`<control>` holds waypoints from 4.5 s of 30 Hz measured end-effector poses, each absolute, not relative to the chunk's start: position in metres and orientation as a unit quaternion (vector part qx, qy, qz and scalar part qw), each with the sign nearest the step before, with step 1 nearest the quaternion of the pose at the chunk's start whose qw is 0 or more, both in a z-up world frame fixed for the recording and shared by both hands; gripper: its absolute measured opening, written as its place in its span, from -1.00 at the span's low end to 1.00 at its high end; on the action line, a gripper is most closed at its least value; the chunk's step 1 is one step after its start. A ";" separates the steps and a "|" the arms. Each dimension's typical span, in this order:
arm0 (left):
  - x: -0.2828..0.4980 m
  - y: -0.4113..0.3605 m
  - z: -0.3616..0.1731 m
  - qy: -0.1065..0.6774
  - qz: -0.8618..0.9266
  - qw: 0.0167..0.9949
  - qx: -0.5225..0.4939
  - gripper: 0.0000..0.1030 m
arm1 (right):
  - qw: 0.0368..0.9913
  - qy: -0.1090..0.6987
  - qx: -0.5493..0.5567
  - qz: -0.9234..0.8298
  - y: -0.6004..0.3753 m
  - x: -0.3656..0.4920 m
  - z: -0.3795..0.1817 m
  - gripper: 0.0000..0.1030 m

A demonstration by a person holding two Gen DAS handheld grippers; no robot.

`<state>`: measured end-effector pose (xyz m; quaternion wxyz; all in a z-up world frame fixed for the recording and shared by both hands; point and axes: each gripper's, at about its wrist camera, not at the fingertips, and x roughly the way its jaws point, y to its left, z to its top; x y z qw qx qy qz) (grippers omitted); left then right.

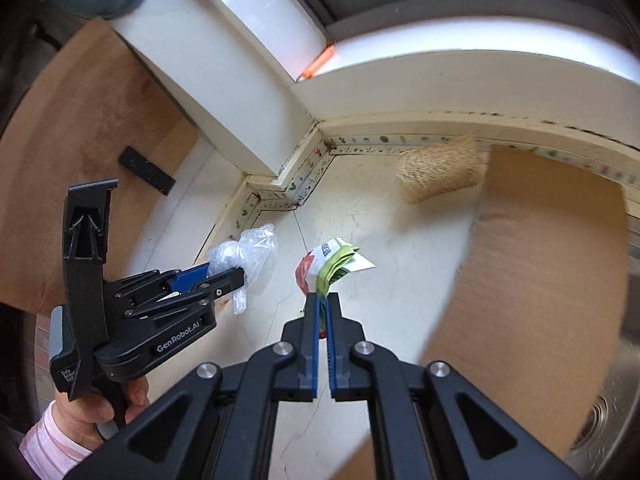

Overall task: Collect trash
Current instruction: 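Grasp the clear plastic bag with the left tool while the right tool grasps the red-and-green snack bag, then carry the plastic bag and snack bag down to the black bin, then open both tools over the bin to drop both bags, then raise both tools back up to the paper cup and sponge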

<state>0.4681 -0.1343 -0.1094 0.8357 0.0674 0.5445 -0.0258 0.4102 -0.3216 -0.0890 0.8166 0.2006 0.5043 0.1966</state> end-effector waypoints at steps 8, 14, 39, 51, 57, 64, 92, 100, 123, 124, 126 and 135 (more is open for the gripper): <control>0.370 -0.137 -0.045 0.511 -0.087 0.855 0.027 -0.53 | 0.849 0.465 0.183 0.172 -0.343 0.304 -0.023 -0.95; 0.283 -0.138 0.002 0.491 -0.139 0.860 -0.005 -0.53 | 0.862 0.447 0.171 0.167 -0.339 0.214 0.020 -0.95; 0.028 -0.051 -0.060 0.567 -0.203 0.797 -0.036 -0.53 | 0.811 0.532 0.083 0.227 -0.212 -0.013 0.007 -0.95; 0.003 0.001 -0.163 0.638 -0.143 0.755 -0.052 -0.53 | 0.762 0.603 0.053 0.232 -0.165 -0.027 -0.082 -0.95; 0.001 0.021 -0.210 0.665 -0.105 0.738 -0.048 -0.53 | 0.745 0.626 0.042 0.229 -0.153 -0.012 -0.126 -0.95; 0.001 0.031 -0.271 0.681 -0.063 0.729 -0.028 -0.53 | 0.726 0.648 0.014 0.229 -0.133 0.006 -0.184 -0.95; 0.055 0.048 -0.449 0.718 0.005 0.692 -0.073 0.46 | 0.678 0.698 -0.046 0.225 -0.075 0.064 -0.369 -0.37; 0.050 0.036 -0.424 0.721 0.006 0.692 -0.036 0.56 | 0.681 0.689 -0.055 0.243 -0.077 0.068 -0.344 -0.34; 0.042 0.015 -0.186 0.612 -0.008 0.790 0.037 0.74 | 0.744 0.586 -0.096 0.306 -0.102 0.050 -0.133 -0.34; 0.043 0.015 -0.175 0.606 -0.010 0.795 0.036 0.75 | 0.750 0.577 -0.099 0.307 -0.103 0.049 -0.124 -0.34; 0.048 0.015 -0.151 0.592 -0.014 0.806 0.033 0.75 | 0.764 0.559 -0.104 0.304 -0.106 0.049 -0.104 -0.34; 0.084 -0.008 -0.067 0.505 -0.016 0.861 0.061 0.94 | 0.820 0.491 -0.095 0.278 -0.130 0.067 -0.034 -0.13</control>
